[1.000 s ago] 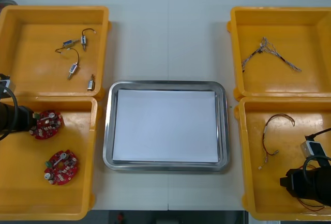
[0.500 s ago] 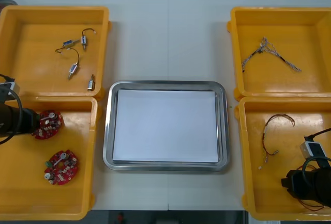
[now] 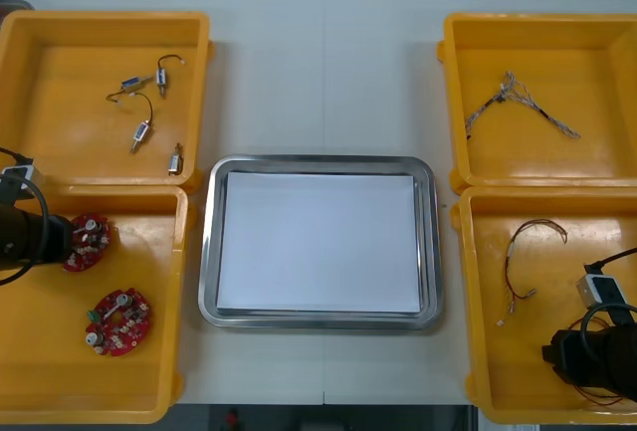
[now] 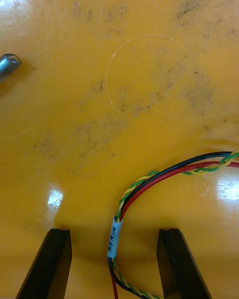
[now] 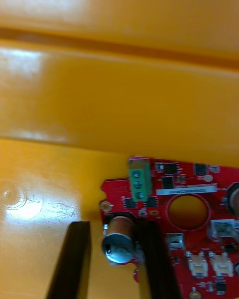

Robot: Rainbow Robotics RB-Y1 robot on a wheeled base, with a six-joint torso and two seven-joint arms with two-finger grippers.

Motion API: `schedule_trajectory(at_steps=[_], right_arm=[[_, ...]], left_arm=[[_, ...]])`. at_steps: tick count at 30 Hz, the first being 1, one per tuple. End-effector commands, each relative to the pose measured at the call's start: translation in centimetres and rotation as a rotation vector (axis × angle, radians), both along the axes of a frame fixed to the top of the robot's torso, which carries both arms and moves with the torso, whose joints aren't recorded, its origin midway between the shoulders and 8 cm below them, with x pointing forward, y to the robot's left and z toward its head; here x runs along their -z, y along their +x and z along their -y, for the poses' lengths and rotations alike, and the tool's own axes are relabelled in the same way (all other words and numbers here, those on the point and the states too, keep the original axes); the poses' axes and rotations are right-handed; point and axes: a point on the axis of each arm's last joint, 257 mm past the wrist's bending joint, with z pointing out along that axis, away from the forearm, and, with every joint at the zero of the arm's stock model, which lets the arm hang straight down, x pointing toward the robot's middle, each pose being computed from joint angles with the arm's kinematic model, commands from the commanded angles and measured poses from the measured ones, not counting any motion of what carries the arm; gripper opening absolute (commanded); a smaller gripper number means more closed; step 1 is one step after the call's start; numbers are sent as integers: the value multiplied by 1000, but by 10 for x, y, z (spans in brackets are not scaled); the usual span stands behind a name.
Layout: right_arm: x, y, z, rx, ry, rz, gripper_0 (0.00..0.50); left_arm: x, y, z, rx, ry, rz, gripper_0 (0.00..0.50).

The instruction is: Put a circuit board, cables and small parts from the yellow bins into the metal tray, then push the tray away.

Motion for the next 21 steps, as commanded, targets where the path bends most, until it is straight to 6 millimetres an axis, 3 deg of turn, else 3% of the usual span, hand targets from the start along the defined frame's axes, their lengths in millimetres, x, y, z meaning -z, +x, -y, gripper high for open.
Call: schedule_trajectory(at_steps=[1,2,3,6,15,21], right_arm=[[16,-28,7,-63,-45,-65,342],[16,-28,7,-69,-45,-63,206],[16,-28,7,-72,-46,-63,116],[15,-25,5,-77,-44,-54,3],[4,-13,10,-60,-33,-13,0],[-26,1,14,-60,-42,35,0]], left_arm=[[-7,12,12,-21,-30,36,0],[-9,13,12,-24,-32,40,0],[-12,14,12,-24,-32,48,0],[-21,15,14,-21,-32,57,0],[-76,-7,32,25,0,46,0],[-100,-31,54,78,43,7,0]])
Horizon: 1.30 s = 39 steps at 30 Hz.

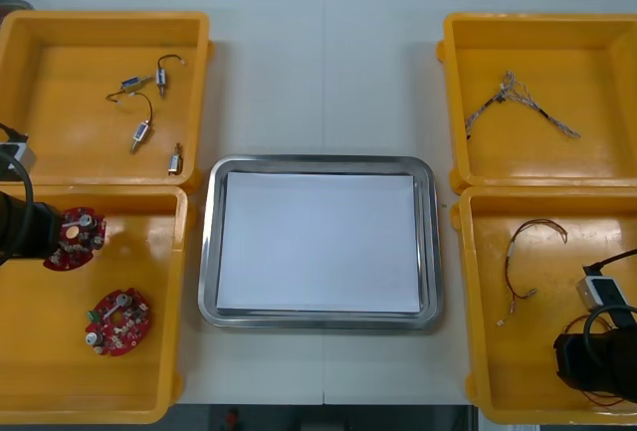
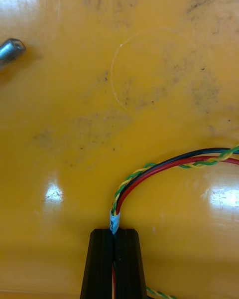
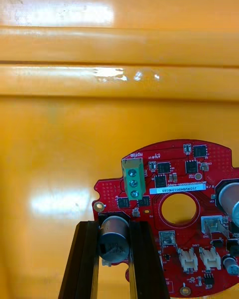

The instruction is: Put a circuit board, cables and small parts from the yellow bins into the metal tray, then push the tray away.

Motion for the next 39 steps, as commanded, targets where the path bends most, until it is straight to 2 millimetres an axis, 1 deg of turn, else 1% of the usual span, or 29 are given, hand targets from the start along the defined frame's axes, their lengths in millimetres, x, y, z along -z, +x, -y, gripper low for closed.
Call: schedule_trajectory(at_steps=[1,2,3,4,5,7,9,11,12,14,15,17,18,20,21,23,24,26,27,29,30,32,35,38,39], right_arm=[[-32,4,14,-15,-40,27,0],[-37,5,14,-21,-46,24,0],[-41,7,14,-25,-51,27,0],[-47,7,15,-32,-58,21,0],[-50,8,14,-36,-59,18,0],[-64,11,13,-55,-73,22,0],[-77,14,12,-71,-87,30,0],[-93,16,8,-93,-106,38,0],[-98,17,8,-98,-111,42,0],[-111,16,5,-118,-127,40,0],[-114,17,4,-123,-131,41,0],[-126,17,0,-146,-147,34,0],[-129,17,-2,-152,-148,34,0],[-140,16,-4,-171,-167,26,0],[-143,16,-4,-177,-172,25,0],[-155,15,-7,-195,-175,17,0],[-159,18,-9,-202,-172,29,0],[-176,30,-16,-227,-157,75,0],[-180,33,-17,-236,-158,85,0],[-194,41,-22,-251,-147,122,0],[-197,43,-22,-255,-144,130,0],[-210,50,-30,-282,-139,162,0],[-223,57,-33,-306,-154,192,0],[-230,58,-37,-346,-179,200,0],[-232,58,-38,-352,-182,201,0]], left_arm=[[-36,-1,30,-18,-37,44,0],[-40,-4,38,-26,-49,42,0],[-42,-5,42,-26,-52,41,0],[-47,-7,52,-24,-59,43,1],[-48,-8,56,-24,-62,39,0],[-55,-11,72,-10,-63,36,2],[-58,-12,85,4,-66,33,2],[-61,-11,104,13,-84,33,2],[-61,-11,110,18,-90,32,2],[-63,-8,131,27,-108,38,2],[-63,-7,135,27,-111,41,2],[-62,-4,156,30,-127,55,2],[-62,-3,161,31,-129,57,1],[-59,0,180,12,-153,73,3],[-59,1,187,14,-162,80,3],[-53,3,207,18,-184,98,2],[-51,3,211,20,-187,101,1],[-41,0,225,39,-182,99,3],[-39,0,228,45,-181,100,2],[-25,-4,235,57,-168,81,3],[-22,-3,236,61,-164,80,1],[-9,-3,243,73,-162,70,3],[3,0,252,80,-168,70,2],[17,1,259,84,-161,63,3],[18,2,260,85,-160,65,3]])
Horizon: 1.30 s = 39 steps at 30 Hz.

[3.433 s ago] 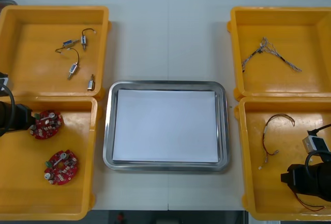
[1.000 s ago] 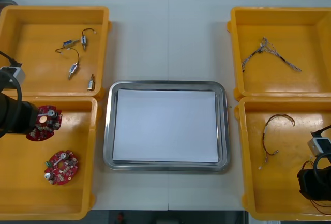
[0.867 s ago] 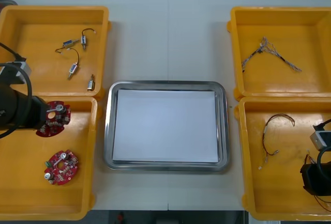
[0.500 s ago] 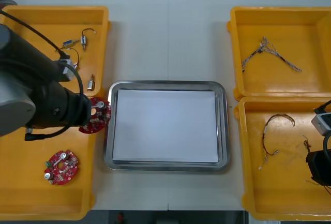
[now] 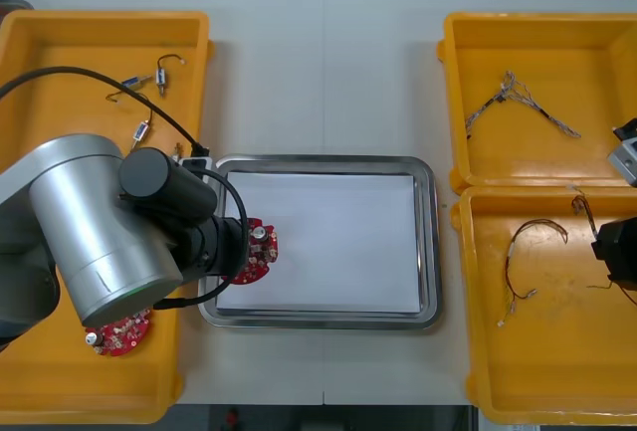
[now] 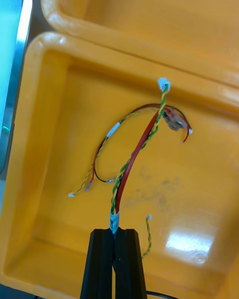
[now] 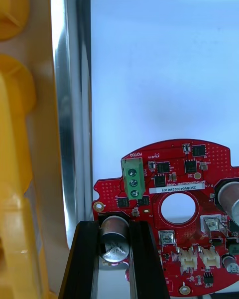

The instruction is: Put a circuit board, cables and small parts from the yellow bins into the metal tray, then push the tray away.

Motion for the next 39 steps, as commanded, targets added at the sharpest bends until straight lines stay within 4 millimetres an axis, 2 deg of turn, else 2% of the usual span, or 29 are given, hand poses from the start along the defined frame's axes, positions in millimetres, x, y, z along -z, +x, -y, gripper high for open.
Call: schedule_trajectory(at_steps=[1,11,21,22,23,25,26,27,34,39], right_arm=[[-33,6,1,-88,-97,69,0],[-47,7,-3,-165,-158,76,0],[-52,10,-9,-196,-169,84,0],[-52,10,-10,-198,-169,83,0],[-51,10,-11,-203,-172,82,0],[-51,10,-12,-209,-175,80,0],[-52,10,-12,-210,-176,82,0],[-51,10,-13,-211,-175,80,0],[-49,9,-14,-216,-176,75,0],[-50,10,-14,-217,-181,77,0]], left_arm=[[4,7,27,22,-27,29,2],[37,12,28,21,12,18,4],[47,13,24,17,32,11,10],[47,13,24,17,32,11,25],[47,13,24,15,31,11,125],[47,13,24,10,28,11,418],[47,14,24,8,29,14,474],[47,14,24,6,27,16,500],[41,18,28,-3,4,30,500],[15,21,30,-24,-36,55,500]])
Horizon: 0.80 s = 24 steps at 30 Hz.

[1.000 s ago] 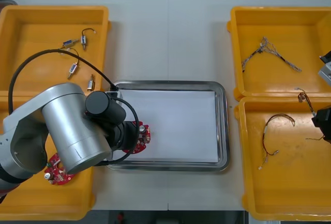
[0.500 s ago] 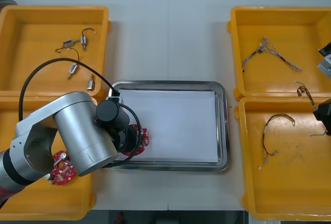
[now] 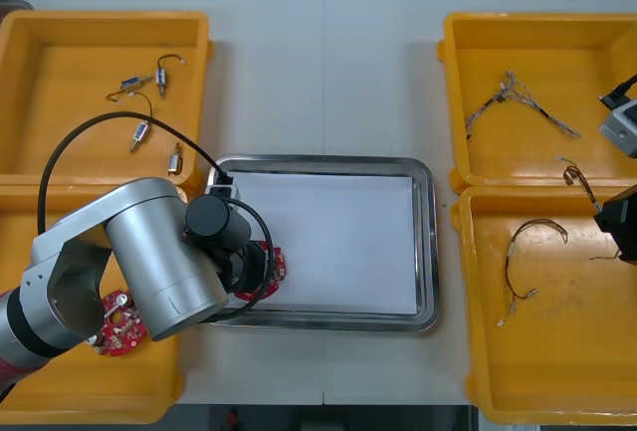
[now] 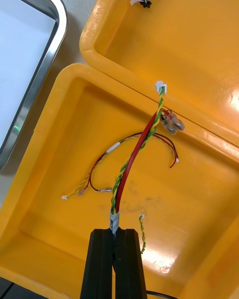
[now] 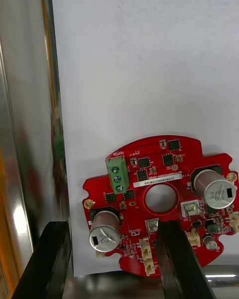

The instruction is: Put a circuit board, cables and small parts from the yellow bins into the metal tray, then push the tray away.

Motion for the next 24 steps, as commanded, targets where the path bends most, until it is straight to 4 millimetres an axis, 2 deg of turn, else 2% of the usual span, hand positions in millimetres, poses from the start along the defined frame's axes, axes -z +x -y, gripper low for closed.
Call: schedule_trajectory(at_steps=[1,3,4,7,8,9,14,16,21,24], right_arm=[[-11,1,0,-60,-74,29,0],[-11,1,0,-60,-74,29,0],[-10,0,0,-61,-74,28,0],[-12,0,0,-70,-81,31,0],[-12,0,0,-70,-81,31,0],[-15,-1,-1,-77,-92,41,0],[-22,-4,-8,-108,-115,72,0],[-20,-5,-17,-142,-120,69,0],[-18,-8,-42,-228,-118,52,0],[-18,-8,-64,-304,-132,49,0]], left_arm=[[-45,11,21,-34,-94,68,500],[-56,9,19,-40,-100,73,500],[-71,9,17,-48,-109,81,500],[-93,7,8,-58,-109,94,500],[-93,7,8,-58,-109,94,500],[-106,7,2,-67,-108,104,500],[-136,13,-22,-104,-121,117,500],[-150,20,-39,-110,-115,125,500],[-166,31,-72,-96,-92,93,500],[-182,43,-92,-51,-65,79,500]])
